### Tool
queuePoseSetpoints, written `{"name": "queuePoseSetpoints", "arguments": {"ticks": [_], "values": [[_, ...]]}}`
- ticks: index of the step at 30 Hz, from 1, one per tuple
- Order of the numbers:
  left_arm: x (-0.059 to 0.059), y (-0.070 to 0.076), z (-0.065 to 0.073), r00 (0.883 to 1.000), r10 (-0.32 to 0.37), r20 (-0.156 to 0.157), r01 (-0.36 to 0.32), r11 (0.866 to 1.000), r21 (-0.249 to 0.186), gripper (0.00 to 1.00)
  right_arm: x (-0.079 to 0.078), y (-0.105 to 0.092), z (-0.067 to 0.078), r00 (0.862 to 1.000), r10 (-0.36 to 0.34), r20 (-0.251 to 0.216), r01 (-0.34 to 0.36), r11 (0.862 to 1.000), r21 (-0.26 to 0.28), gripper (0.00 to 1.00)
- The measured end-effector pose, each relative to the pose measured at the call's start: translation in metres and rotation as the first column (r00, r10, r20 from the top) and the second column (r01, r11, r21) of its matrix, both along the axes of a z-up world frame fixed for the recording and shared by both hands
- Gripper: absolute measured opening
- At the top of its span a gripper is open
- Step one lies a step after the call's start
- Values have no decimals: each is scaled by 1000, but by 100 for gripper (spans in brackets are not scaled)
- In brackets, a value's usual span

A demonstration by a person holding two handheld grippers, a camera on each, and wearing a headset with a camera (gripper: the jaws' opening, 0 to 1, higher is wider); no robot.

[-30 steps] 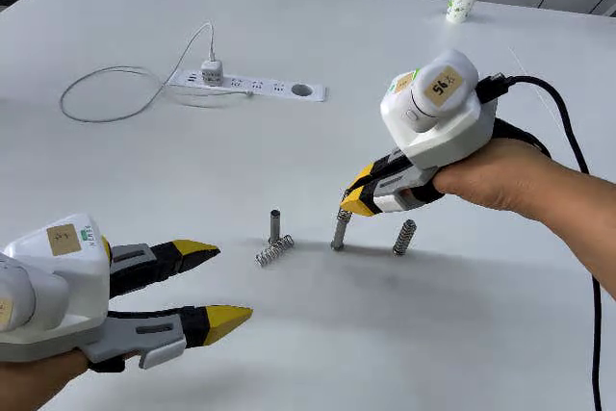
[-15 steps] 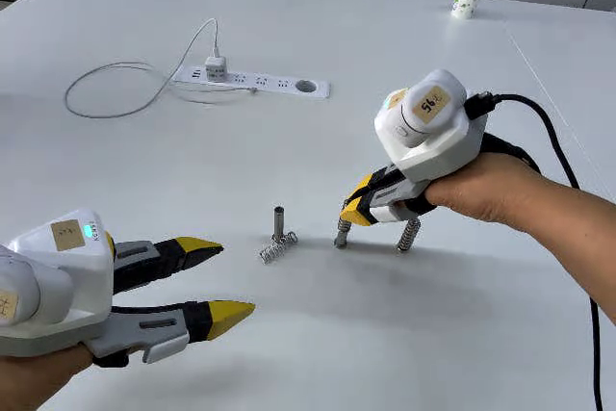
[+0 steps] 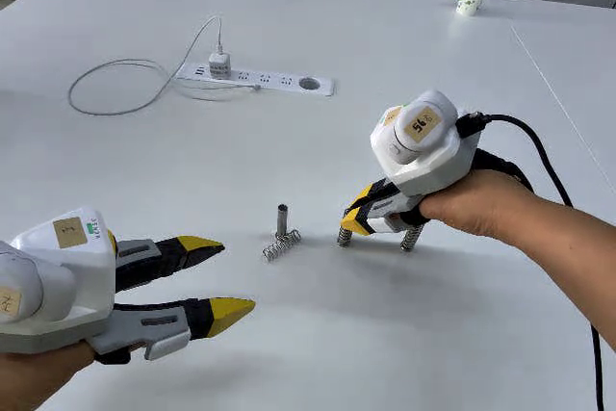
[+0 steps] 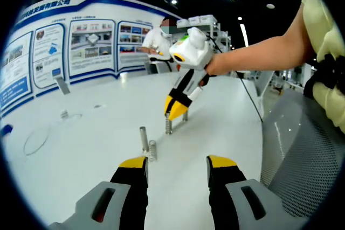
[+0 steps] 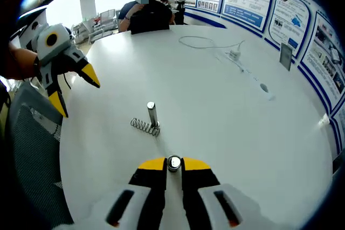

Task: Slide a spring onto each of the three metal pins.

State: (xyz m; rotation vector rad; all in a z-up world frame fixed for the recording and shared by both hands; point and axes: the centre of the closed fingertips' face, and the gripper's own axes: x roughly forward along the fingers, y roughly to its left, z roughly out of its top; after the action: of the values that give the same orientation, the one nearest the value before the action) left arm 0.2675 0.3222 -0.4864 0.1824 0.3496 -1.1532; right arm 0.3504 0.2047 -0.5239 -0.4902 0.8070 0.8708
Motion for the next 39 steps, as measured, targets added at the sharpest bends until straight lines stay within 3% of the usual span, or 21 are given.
{"name": "queuePoseSetpoints", "arguments": {"ticks": [7,20,32,39], "values": [[0,2,-2,1000,6,-4,-6,1000,2,44,1,-2,-7,1000,-7,-4,7,1000,-8,12],[1,3,-2,1000,10,-7,-10,1000,4,43,1,1,1,1000,-12,19,12,1000,17,18],[1,5,-4,1000,15,-11,-14,1000,10,42,-3,11,33,994,3,112,-11,997,75,22],[3,7,-5,1000,27,-15,-27,1000,12,41,-15,26,50,988,30,148,-47,993,111,22]]}}
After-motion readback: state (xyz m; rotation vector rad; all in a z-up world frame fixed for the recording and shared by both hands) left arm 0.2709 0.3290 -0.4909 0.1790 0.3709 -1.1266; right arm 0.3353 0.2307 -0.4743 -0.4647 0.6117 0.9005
